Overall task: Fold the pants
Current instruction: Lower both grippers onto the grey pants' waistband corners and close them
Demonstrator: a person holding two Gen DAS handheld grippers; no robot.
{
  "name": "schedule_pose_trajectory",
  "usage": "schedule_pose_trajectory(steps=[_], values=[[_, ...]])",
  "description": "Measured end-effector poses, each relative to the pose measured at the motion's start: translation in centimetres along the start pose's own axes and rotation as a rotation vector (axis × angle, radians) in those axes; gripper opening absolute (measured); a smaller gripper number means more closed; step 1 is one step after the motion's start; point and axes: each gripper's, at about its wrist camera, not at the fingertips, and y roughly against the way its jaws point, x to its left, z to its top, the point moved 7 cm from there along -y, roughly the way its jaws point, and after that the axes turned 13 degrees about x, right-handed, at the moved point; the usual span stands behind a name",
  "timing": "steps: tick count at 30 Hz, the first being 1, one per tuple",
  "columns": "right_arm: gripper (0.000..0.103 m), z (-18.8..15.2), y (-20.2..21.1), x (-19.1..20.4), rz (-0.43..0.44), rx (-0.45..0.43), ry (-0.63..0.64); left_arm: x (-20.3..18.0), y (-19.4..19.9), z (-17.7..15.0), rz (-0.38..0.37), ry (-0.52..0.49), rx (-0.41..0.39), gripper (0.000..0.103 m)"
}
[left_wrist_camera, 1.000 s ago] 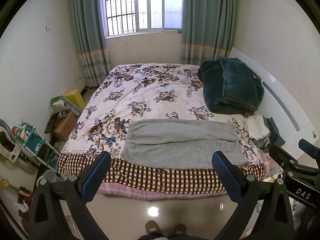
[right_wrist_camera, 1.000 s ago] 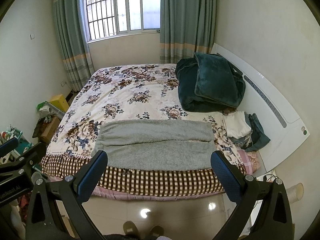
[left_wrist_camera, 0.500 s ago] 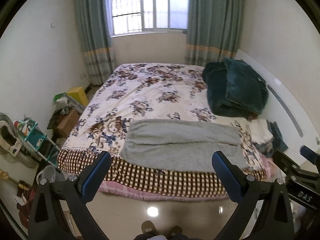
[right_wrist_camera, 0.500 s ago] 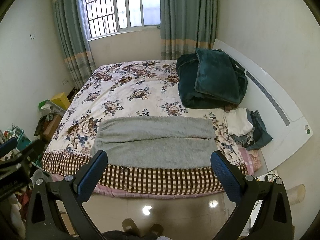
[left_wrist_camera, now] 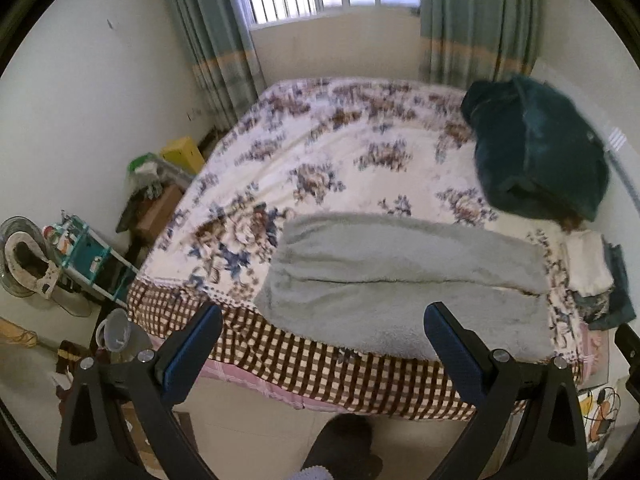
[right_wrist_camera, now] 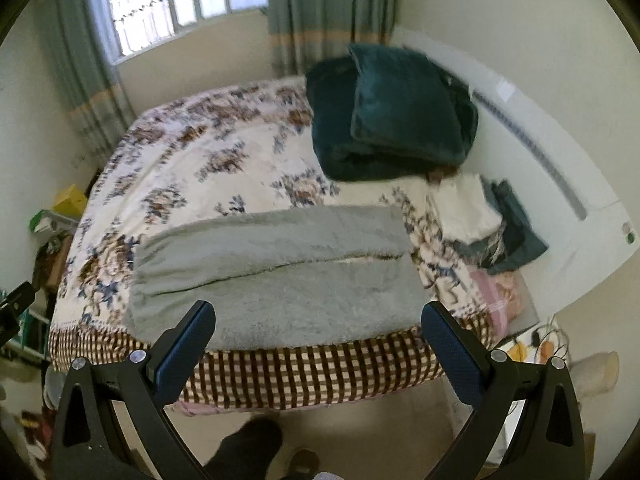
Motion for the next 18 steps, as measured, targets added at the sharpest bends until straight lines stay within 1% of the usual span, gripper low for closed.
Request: schedule_pose_trajectory(steps=[1,2,4,6,8,10,13,16,18], values=[[0.103,1.4,-2.3,-0.9,0.004,0.020,-0.021,-0.3,-1.1,0.7,0.005,0.003,0.016,0.103],[0.103,2.9,-4.6,-1.7,0.008,0.039,-0.043,-1.0,-3.2,2.2,0.011,0.004,0.037,0.103],[0.103,5.8,-8.7,-2.4,0.006,0.070,-0.075,-2.2,-6.0,4.2,0.022,0.006,0.073,0.103],[0.103,8.9,-13.0,-3.3,0.007,0.097,-0.113,-3.3,-9.3,6.7,0.017,0.010,0.106,0.103],[0.103,12.3,-17.7,-4.0,-0.014,0.135,-0.149,-4.7,-12.9,9.4,0.014,0.012,0.141,0.103],[0.103,15.7,-22.7,-4.7,-0.016,0.185,-0.195,-5.7,-16.4,12.3,0.018,0.020,0.167,0.103],[0.103,20.2,-29.9,-5.2,-0.026,0.259,-0.254,-7.4,-22.4,16.4,0.029,0.039,0.220,0.103],[0.103,24.4,-37.4,-5.7,-0.035,0.313,-0.307,-8.1,-27.4,19.7,0.037,0.057,0.263,0.103],[0.103,26.7,-42.1,-6.1,-0.035,0.346,-0.339,-8.9,-31.2,21.8,0.052,0.065,0.288,0.103]])
